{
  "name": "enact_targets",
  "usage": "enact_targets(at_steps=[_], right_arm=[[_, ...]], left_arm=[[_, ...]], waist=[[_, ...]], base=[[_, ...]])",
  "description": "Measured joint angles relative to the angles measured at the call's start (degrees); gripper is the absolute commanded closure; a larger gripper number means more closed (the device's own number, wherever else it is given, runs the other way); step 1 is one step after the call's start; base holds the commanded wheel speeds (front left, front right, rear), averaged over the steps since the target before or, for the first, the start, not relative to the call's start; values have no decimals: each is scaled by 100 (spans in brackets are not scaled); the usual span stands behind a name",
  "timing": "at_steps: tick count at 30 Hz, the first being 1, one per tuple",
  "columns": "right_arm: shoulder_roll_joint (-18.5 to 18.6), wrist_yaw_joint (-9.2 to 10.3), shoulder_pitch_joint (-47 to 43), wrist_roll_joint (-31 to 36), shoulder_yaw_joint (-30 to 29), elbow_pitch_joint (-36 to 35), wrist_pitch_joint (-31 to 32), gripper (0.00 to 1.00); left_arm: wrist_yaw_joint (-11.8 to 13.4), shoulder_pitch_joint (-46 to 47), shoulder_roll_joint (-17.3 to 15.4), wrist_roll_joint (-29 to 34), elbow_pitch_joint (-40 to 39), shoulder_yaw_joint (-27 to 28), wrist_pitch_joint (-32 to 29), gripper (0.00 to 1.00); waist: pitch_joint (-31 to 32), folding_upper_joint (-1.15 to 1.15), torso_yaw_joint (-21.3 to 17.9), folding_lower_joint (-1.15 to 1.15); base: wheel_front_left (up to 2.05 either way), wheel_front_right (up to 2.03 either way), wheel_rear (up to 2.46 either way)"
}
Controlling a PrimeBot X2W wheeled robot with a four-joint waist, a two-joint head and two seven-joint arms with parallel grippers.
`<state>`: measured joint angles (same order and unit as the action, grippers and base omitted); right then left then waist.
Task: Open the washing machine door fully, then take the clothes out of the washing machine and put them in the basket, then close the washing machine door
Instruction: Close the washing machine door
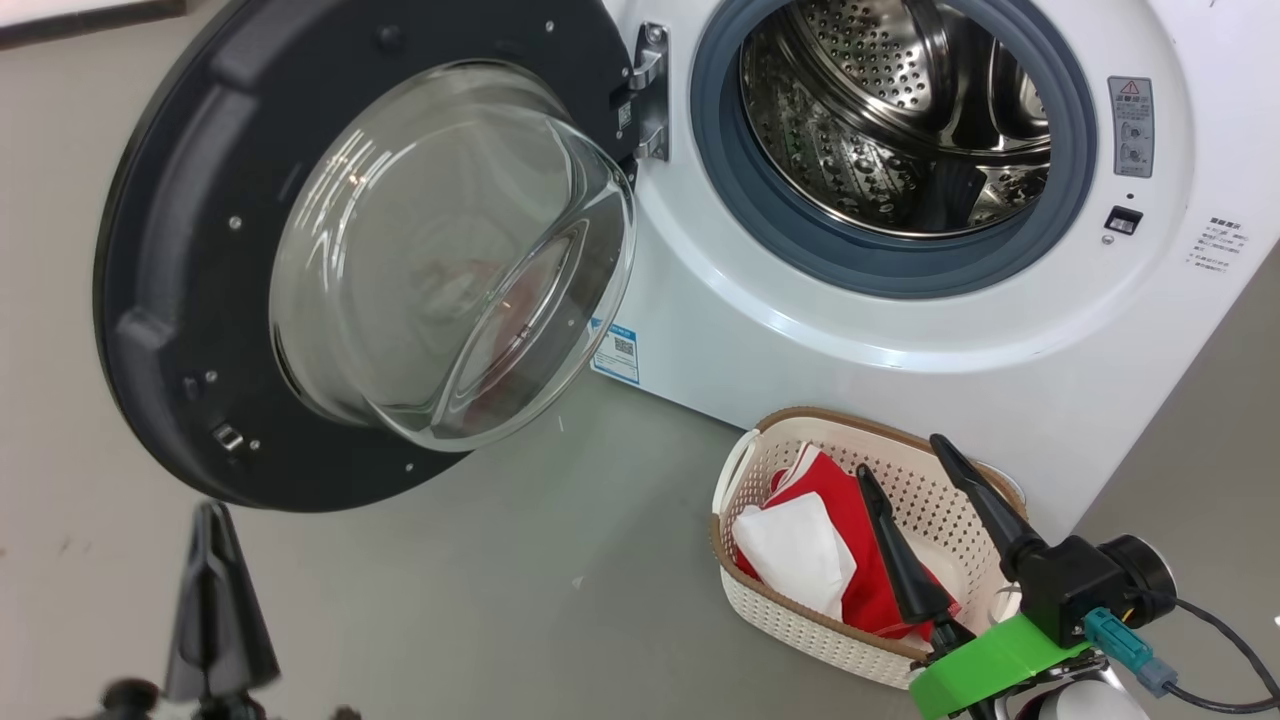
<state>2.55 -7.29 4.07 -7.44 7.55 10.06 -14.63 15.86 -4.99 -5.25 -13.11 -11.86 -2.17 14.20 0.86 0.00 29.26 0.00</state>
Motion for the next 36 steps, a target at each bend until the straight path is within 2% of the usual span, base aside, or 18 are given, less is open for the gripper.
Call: enact_targets(at_steps=[9, 13, 18, 27, 30, 36], right_arm=[[-1, 0, -4, 48, -104, -5, 0, 0], [-1, 0, -35, 67, -203, -47, -1, 0], [-3, 0, -91, 102, -277, -96, 0, 0], [-2, 0, -107, 219, -333, -246, 88, 0], [-1, 0, -106, 256, -355, -271, 110, 0], [1, 0, -106, 360, -383, -321, 158, 0]], left_arm=[[-319, 1054, 20, -604, 40, 550, 51, 100], [-515, 1702, -13, -1122, 433, 956, 52, 100], [-591, 2466, -97, -1769, 929, 1438, 42, 100], [-753, 3882, -363, -3215, 2382, 2368, -485, 100], [-842, 4303, -524, -3546, 2984, 2585, -655, 100], [-838, 4917, -798, -3896, 4142, 2737, -1094, 100]], waist=[[21, 0, -58, 0], [39, 0, -99, 0], [27, 0, -207, 0], [-157, 0, -466, 0], [-213, 0, -542, 0], [-276, 0, -623, 0]], base=[[0, 0, 0], [0, 0, 0], [0, 0, 0], [0, 0, 0], [0, 0, 0], [0, 0, 0]])
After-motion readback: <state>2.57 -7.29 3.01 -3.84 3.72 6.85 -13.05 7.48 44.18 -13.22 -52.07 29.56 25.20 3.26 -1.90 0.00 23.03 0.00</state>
